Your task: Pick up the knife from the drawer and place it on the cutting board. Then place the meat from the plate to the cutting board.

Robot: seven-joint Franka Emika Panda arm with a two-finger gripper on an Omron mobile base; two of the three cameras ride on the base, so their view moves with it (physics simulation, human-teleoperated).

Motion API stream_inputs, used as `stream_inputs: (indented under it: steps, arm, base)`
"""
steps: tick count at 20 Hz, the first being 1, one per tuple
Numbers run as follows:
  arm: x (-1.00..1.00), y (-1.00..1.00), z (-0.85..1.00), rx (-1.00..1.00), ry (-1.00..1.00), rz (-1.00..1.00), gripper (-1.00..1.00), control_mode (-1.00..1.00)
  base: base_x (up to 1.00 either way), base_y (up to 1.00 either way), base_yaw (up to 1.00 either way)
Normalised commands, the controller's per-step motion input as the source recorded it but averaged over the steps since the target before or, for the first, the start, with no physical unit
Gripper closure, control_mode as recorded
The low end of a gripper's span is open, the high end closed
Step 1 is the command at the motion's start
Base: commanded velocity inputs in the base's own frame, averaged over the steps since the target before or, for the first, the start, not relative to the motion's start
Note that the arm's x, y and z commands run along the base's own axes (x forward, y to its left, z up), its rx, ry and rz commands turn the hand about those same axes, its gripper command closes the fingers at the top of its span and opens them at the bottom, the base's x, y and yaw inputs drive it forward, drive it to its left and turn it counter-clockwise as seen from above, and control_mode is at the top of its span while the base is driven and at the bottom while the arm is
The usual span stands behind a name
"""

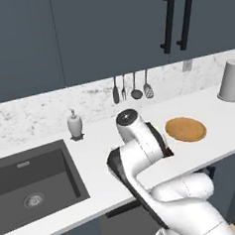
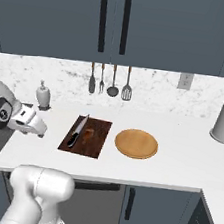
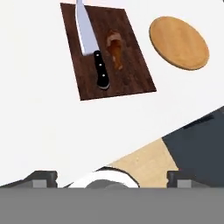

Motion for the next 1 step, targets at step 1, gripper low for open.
stream_inputs:
  steps: [1]
  arm:
    - [-0.14, 1.00, 0.11, -0.43, 0.03, 0.07, -1.00, -1.00]
  base:
    - [0.00, 0.00, 0.00]
